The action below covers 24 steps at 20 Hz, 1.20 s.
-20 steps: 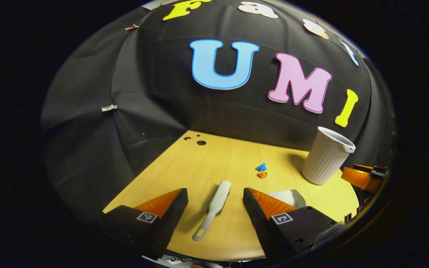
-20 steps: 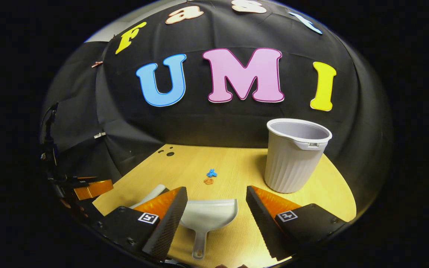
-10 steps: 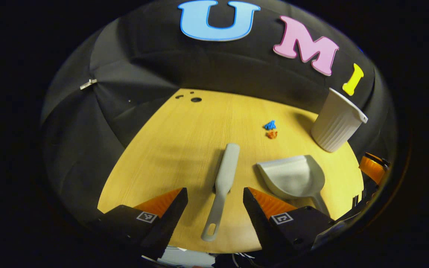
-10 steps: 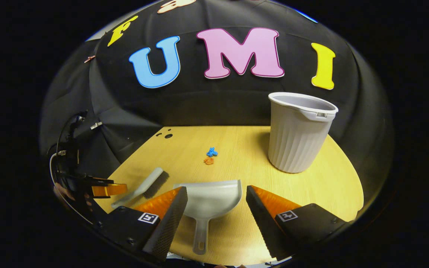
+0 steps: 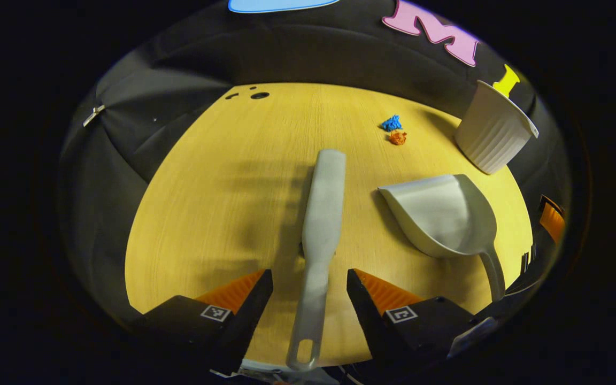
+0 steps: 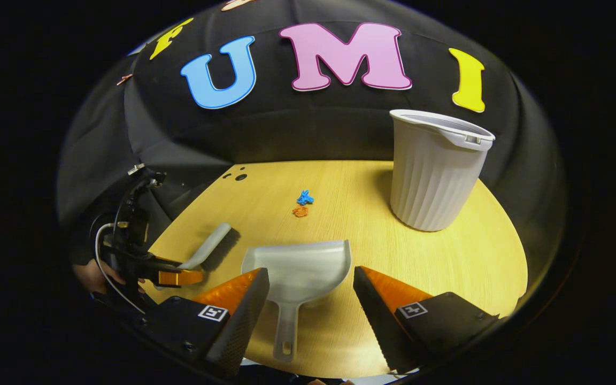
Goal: Pick up the small broom and dustpan from the desktop, sweep the trash into the dustpan with the broom, and then empty the trash into the garbage bin.
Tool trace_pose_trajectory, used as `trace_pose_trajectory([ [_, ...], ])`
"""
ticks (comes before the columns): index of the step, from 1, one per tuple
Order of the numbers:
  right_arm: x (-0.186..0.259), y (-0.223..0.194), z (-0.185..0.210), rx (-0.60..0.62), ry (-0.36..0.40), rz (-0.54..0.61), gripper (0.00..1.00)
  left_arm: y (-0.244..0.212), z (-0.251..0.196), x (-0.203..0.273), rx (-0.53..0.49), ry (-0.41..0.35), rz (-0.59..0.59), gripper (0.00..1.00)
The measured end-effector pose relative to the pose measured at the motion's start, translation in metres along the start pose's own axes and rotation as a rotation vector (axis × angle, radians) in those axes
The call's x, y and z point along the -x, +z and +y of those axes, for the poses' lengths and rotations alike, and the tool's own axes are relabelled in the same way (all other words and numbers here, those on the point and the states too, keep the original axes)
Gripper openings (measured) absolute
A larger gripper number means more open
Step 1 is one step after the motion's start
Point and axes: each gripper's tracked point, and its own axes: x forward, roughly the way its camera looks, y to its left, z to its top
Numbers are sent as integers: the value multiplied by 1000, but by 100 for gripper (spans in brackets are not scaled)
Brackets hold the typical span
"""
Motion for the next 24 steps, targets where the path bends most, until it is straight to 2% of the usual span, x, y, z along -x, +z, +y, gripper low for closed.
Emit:
trace_pose_trajectory([
  [3,-2,-13,7,1,20,34,99,-4,-1,-21,-17,2,71,87],
  [5,-1,-21,6,6,25,58,99,-5,0,-27,-33,4,94,81],
  [10,0,-31,-2,-19,3,87,99,2,-5,-37,-95,31,89,73],
  [12,-2,-37,0,-30,7,110,98,4,-10,-36,-99,31,82,61],
  [13,-2,-39,0,-33,10,122,98,4,-11,-38,-102,32,74,49],
  [14,-4,-44,2,-36,15,140,99,5,-12,-39,-97,36,67,46],
  [15,-7,-50,4,-41,20,163,98,5,-12,-36,-92,39,60,32],
  [18,-19,-70,1,-58,-9,261,99,8,-12,-37,-68,36,21,30],
  [20,-23,-73,6,-79,-4,277,99,19,-10,-29,-36,53,-54,28],
  [24,-32,-96,3,1,-53,341,99,34,-14,-7,-33,49,-147,27],
])
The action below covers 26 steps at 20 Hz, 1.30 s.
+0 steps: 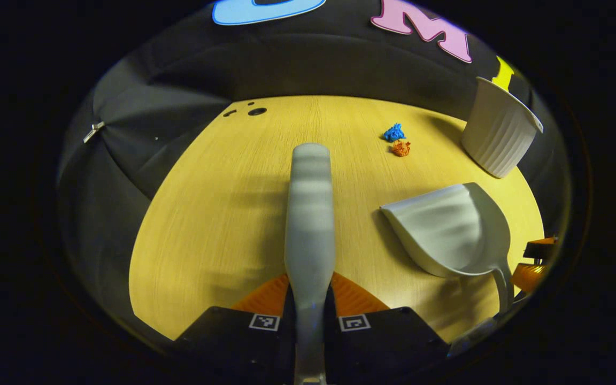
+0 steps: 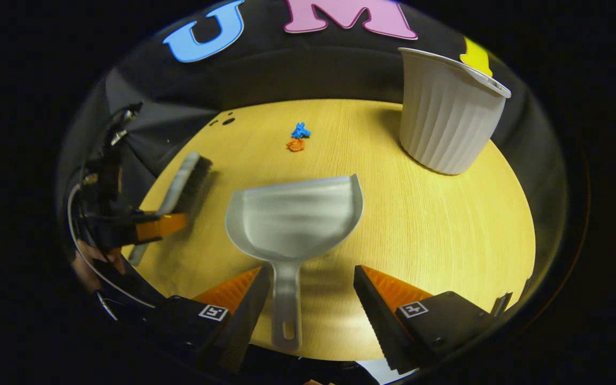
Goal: Pick up the small broom and dustpan from the desktop, sweep the trash into the dustpan with the broom, and then empty the trash into the garbage bin.
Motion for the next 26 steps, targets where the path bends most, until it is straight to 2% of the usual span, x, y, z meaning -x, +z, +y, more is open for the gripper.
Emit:
trace_pose_trajectory([
  [1,-5,-7,1,0,-4,25,99,2,-3,4,6,-13,-10,24],
  [5,-21,-34,-4,-19,-44,99,99,11,-8,24,33,-47,-27,26],
  [8,-32,-45,-1,-5,-61,142,100,18,-11,36,11,-60,-37,26],
  [11,-47,-46,4,10,-66,154,99,26,-16,37,21,-78,-51,26],
  [12,-47,-41,2,25,-88,147,99,27,-15,37,31,-76,-48,26],
  [17,-65,-25,8,42,-91,136,95,25,-6,43,30,-62,-51,24],
  [18,-68,-21,7,34,-95,130,83,24,-4,44,32,-59,-50,26],
  [19,-69,-22,7,27,-95,138,79,22,-2,42,41,-58,-45,24],
  [20,-68,-20,7,27,-91,133,63,20,-2,42,53,-59,-38,26],
  [21,-67,-20,7,36,-86,138,55,18,0,42,61,-57,-31,24],
  [22,-65,-20,7,48,-75,143,42,17,2,40,66,-52,-24,24],
  [25,-66,-21,7,89,-45,140,39,20,7,31,71,-47,-15,26],
  [26,-65,-22,7,89,-36,143,34,22,7,28,67,-46,-8,26],
])
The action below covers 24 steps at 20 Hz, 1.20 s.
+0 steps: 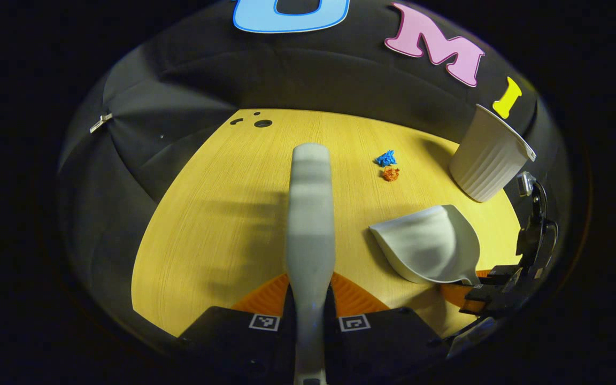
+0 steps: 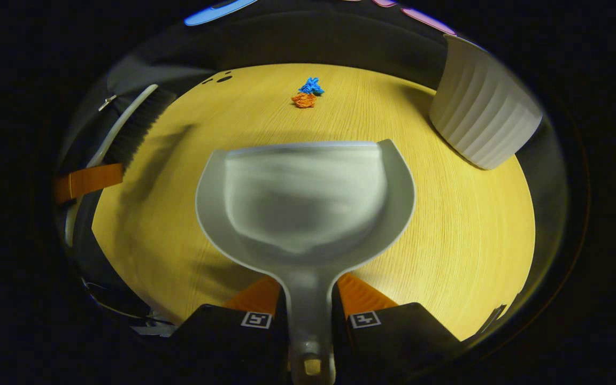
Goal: Pick up the small broom and dustpan from the desktop, sweep the trash into the dustpan with the broom, and then empty the trash into the garbage bin.
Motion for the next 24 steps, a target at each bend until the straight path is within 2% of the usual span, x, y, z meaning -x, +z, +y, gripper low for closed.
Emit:
trace_pose_trajectory([
  [1,0,-1,-1,-2,8,0,38,1,-1,-3,-8,-2,8,26],
  [4,6,1,-9,-6,26,-13,37,16,-4,-17,-63,-16,19,26],
  [5,14,-1,-12,-25,34,-14,40,22,-7,-23,-91,-25,23,24],
  [7,21,-4,-21,-61,48,-7,36,38,-12,-39,-138,-48,26,25],
  [8,24,-4,-28,-69,42,-9,40,48,-13,-49,-152,-54,25,24],
  [9,25,-6,-36,-72,31,-10,36,57,-15,-58,-156,-58,32,26],
  [12,30,-9,-53,-70,17,0,36,90,-17,-83,-169,-61,42,26],
  [14,31,-8,-62,-51,21,11,36,107,-15,-104,-221,-51,62,26],
  [17,35,-6,-75,6,12,8,36,127,-24,-137,-376,-66,89,26],
  [19,37,-6,-78,36,23,5,36,145,-35,-158,-505,-67,61,25],
  [20,36,-7,-78,62,30,7,32,155,-42,-168,-560,-67,42,27],
  [21,35,-10,-78,90,39,16,32,158,-48,-176,-619,-69,51,25],
  [22,34,-13,-78,110,50,27,36,162,-55,-185,-680,-72,59,25],
  [23,32,-17,-77,123,60,38,32,165,-63,-192,-729,-84,63,24],
  [24,32,-20,-78,136,62,48,36,167,-69,-199,-772,-92,72,26],
])
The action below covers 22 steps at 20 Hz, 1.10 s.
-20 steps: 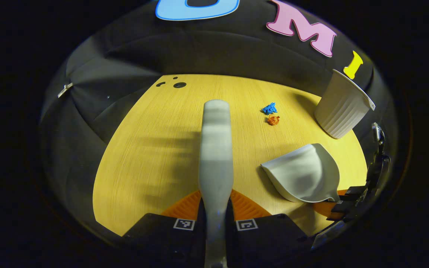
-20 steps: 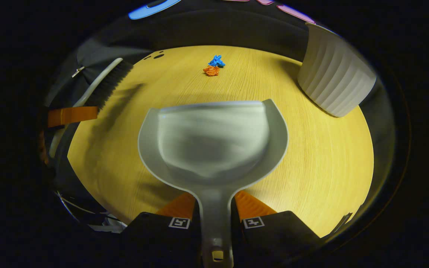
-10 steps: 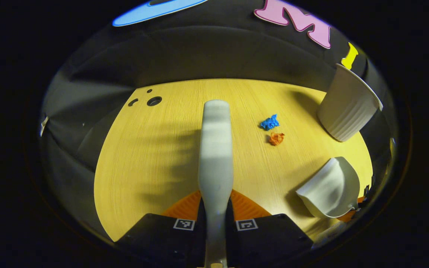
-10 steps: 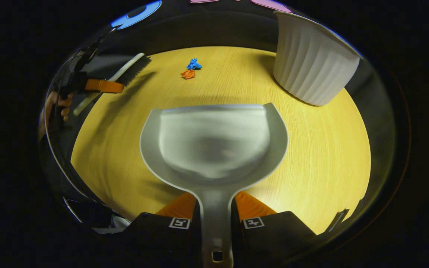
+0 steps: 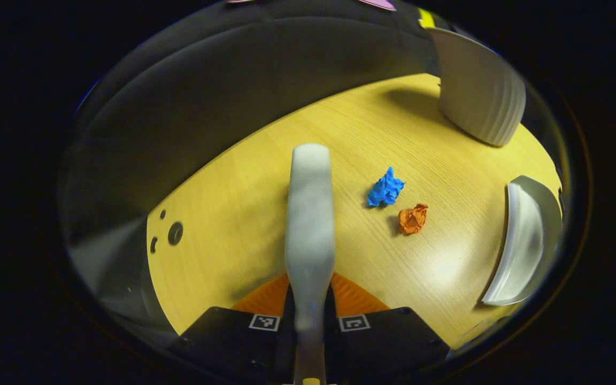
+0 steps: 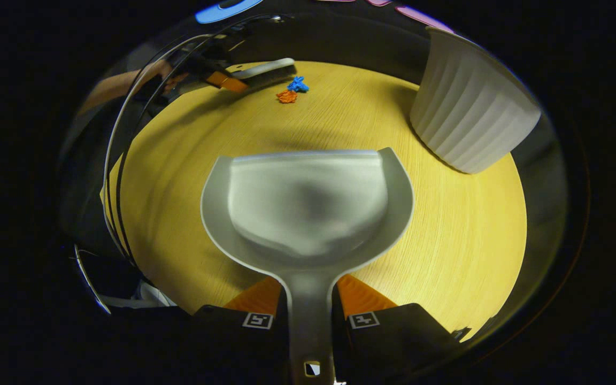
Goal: Pick up the small broom and dustpan from the desktop, sweep the trash into the dustpan with the broom, and then empty the trash into the garbage bin.
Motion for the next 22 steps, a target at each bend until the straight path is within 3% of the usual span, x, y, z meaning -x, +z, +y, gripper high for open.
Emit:
trace_pose_trajectory([
  [5,-8,4,-6,26,17,-11,36,24,-13,-12,-204,-86,9,26],
  [7,-9,2,-8,46,21,-11,41,26,-29,-12,-242,-144,8,26],
  [10,-11,-1,-9,53,29,-2,37,20,-62,0,-273,-254,18,26],
  [12,-12,-2,-9,60,32,7,41,16,-80,10,-312,-277,19,25],
  [13,-12,-4,-8,63,35,11,37,13,-89,16,-333,-300,22,26],
  [19,-13,-4,-9,66,35,-16,36,-13,-170,52,-304,-436,53,27],
  [22,-13,-3,-9,61,37,-20,41,-23,-200,72,-297,-497,92,28],
])
